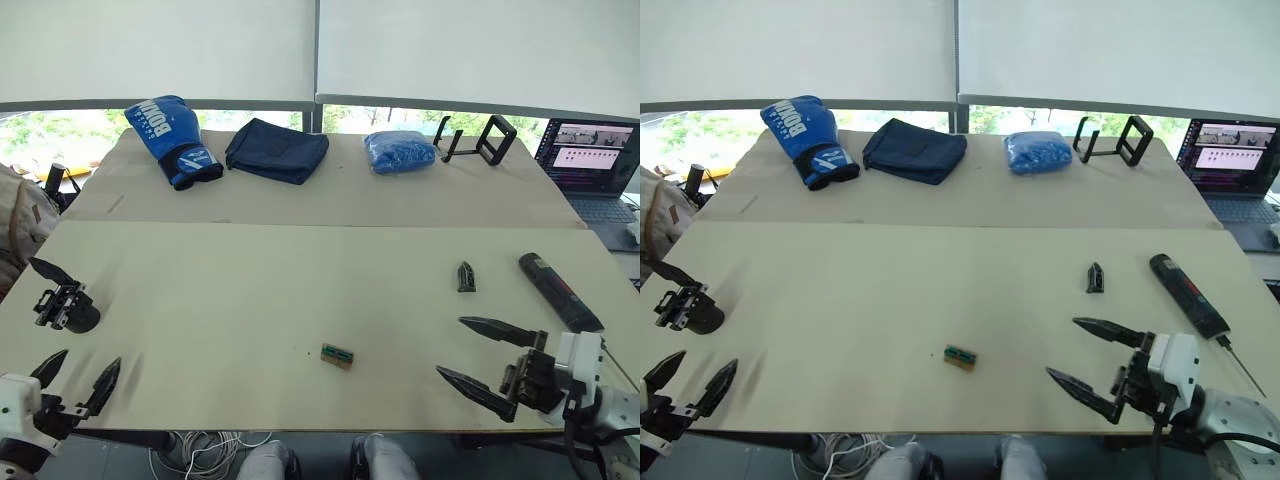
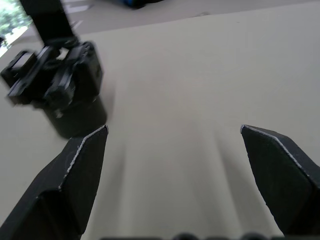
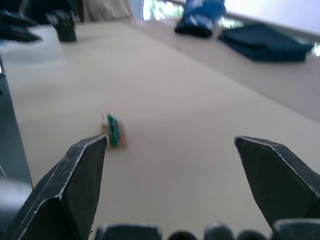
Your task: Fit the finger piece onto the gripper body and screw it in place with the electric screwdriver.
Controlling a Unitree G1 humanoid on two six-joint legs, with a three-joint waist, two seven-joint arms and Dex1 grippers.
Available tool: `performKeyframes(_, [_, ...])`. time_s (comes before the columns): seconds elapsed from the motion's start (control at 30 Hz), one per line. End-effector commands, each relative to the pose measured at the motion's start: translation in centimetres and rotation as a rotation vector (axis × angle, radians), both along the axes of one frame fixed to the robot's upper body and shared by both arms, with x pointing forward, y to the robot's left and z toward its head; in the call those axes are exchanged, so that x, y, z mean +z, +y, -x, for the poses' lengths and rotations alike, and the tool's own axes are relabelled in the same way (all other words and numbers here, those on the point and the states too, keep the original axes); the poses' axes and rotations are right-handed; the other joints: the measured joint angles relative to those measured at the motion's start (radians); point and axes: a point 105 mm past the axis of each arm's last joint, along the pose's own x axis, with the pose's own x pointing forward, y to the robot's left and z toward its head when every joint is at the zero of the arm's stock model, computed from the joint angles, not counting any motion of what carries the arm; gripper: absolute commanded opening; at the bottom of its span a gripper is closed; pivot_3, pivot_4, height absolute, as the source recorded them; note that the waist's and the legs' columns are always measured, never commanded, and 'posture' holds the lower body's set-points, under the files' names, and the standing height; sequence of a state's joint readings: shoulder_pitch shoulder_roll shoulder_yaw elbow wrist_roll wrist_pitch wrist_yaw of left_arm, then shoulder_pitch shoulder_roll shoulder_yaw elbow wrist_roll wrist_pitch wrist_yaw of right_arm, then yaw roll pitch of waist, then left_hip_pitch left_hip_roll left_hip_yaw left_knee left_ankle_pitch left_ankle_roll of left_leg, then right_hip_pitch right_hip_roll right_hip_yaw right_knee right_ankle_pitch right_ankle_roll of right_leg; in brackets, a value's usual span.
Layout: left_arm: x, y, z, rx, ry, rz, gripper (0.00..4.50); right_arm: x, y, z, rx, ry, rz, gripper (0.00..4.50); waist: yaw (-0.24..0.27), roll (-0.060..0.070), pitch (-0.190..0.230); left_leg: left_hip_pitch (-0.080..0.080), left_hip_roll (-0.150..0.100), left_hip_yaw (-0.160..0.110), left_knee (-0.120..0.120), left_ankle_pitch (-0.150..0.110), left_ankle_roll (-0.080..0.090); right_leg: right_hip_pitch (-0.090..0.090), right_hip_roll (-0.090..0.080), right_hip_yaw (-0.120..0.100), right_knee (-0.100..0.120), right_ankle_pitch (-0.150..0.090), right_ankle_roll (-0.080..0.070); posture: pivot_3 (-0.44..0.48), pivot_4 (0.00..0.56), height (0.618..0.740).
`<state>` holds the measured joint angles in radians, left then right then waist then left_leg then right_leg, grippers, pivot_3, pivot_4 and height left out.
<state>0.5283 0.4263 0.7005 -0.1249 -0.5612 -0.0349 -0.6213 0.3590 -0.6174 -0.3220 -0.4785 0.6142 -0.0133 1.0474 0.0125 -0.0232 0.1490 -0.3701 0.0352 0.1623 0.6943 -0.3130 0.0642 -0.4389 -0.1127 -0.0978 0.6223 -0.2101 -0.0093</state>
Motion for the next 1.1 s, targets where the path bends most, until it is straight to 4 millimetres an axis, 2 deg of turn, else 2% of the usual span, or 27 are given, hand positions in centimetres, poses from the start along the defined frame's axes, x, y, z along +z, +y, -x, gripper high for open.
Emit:
performKeyframes(0.03, [0.5, 2.3, 2.0, 0.192, -0.050, 0.040, 4.47, 1.5, 2.3, 0.4, 0.073, -0.097, -0.077, 4.50, 0.001, -0.001, 0.000, 0.000, 0.000, 0.000, 0.000, 0.000, 0.000, 0.000, 0.000, 0.000, 0.000, 0.000, 0.000, 0.000, 0.150, 0.740])
performKeyframes(0.17, [-1.7, 3.4, 4.3, 0.358, -0.015, 0.146, 4.47, 2.3, 4.4, 0.4, 0.167, -0.127, -0.147, 4.50, -0.001, -0.001, 0.000, 0.000, 0.000, 0.001, 0.001, 0.000, 0.001, 0.000, 0.000, 0.000, 0.000, -0.001, -0.001, 0.000, 0.150, 0.740])
performKeyframes(0.23, [-1.8, 3.2, 4.1, 0.356, -0.011, 0.152, 4.47, 3.1, 5.4, -0.3, 0.168, -0.127, -0.194, 4.50, -0.003, -0.002, 0.000, 0.000, 0.000, 0.001, 0.001, -0.001, 0.001, -0.001, 0.000, 0.000, 0.000, -0.001, -0.001, 0.000, 0.150, 0.740])
performKeyframes(0.4, [0.3, 2.1, 1.2, 0.266, -0.045, 0.086, 4.47, 3.3, 5.7, -1.0, 0.167, -0.118, -0.202, 4.50, 0.007, -0.003, 0.000, 0.000, -0.001, 0.001, 0.001, -0.001, 0.001, -0.002, 0.000, -0.001, -0.001, -0.001, -0.007, 0.000, 0.150, 0.740])
performKeyframes(0.47, [0.5, 1.7, -0.2, 0.232, -0.020, 0.047, 4.47, 3.2, 5.6, -1.2, 0.168, -0.112, -0.194, 4.50, 0.010, -0.003, -0.001, 0.000, -0.001, 0.001, 0.001, 0.000, -0.001, -0.002, 0.000, -0.002, 0.000, 0.002, -0.010, 0.000, 0.150, 0.740])
performKeyframes(0.6, [0.0, 2.0, -2.9, 0.216, 0.062, -0.059, 4.47, 3.3, 5.4, -1.5, 0.172, -0.111, -0.188, 4.50, 0.007, -0.004, -0.001, 0.000, -0.001, 0.002, 0.001, 0.003, -0.006, 0.000, 0.001, -0.002, 0.000, 0.004, -0.008, 0.000, 0.150, 0.740])
performKeyframes(0.7, [0.0, 2.3, -4.6, 0.221, 0.058, -0.075, 4.47, 3.3, 5.5, -1.6, 0.177, -0.112, -0.187, 4.50, 0.002, -0.004, -0.001, 0.000, -0.001, 0.003, 0.001, 0.004, -0.007, 0.000, 0.001, -0.004, 0.002, 0.005, -0.006, 0.000, 0.150, 0.740])
performKeyframes(1.0, [-1.0, 2.7, -8.6, 0.274, 0.057, -0.059, 4.47, 3.4, 5.5, -0.8, 0.182, -0.113, -0.179, 4.50, 0.005, -0.005, -0.002, 0.000, -0.001, 0.002, 0.001, 0.005, -0.010, 0.000, 0.001, -0.007, 0.003, 0.005, -0.005, 0.000, 0.150, 0.740])
performKeyframes(1.1, [-1.2, 3.0, -9.2, 0.294, 0.044, -0.075, 4.47, 3.4, 5.2, -0.8, 0.157, -0.129, -0.170, 4.50, 0.005, -0.005, -0.002, 0.000, -0.001, 0.002, 0.001, 0.005, -0.010, 0.000, 0.001, -0.007, 0.003, 0.005, -0.005, 0.000, 0.150, 0.740])
